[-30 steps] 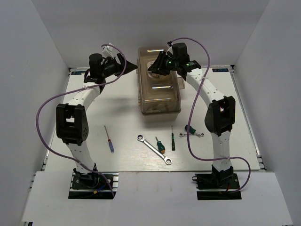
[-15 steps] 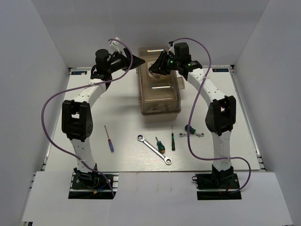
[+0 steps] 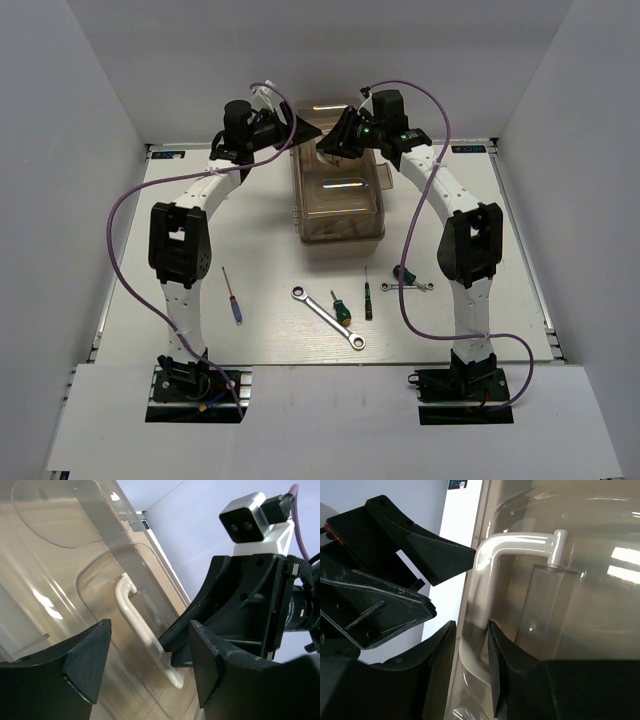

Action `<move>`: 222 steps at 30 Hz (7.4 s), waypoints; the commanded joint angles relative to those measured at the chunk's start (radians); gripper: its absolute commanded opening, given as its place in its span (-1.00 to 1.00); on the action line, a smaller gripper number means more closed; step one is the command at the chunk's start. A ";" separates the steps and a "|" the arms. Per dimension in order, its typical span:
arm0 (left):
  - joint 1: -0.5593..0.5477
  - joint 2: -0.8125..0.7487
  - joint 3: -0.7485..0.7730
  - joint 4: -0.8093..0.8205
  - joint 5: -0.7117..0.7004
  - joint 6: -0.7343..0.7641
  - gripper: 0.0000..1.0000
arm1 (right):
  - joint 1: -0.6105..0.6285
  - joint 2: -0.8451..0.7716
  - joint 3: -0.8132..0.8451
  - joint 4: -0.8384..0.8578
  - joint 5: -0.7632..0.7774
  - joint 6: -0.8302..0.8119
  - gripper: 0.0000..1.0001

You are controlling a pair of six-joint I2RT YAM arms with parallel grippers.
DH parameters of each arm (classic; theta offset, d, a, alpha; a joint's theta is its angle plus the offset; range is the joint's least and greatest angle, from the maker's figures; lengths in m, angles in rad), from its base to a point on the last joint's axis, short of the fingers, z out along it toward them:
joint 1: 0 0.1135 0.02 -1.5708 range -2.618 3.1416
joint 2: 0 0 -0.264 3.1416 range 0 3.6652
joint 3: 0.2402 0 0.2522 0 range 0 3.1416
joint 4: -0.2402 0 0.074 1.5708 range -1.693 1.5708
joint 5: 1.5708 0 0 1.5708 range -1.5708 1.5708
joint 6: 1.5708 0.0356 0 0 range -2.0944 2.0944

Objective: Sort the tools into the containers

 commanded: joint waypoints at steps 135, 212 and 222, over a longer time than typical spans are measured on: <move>0.163 -0.731 -0.193 -1.222 -0.856 0.298 0.27 | -0.552 -0.432 -0.627 -0.661 -0.294 -1.455 -0.94; -0.804 -0.222 -0.372 -1.044 -0.793 0.144 0.47 | -0.172 -0.337 -0.475 -0.251 -0.024 -0.810 0.24; -0.813 -0.124 -0.352 -1.022 -0.749 0.124 0.35 | -0.190 -0.460 -0.640 -0.187 -0.045 -0.805 0.36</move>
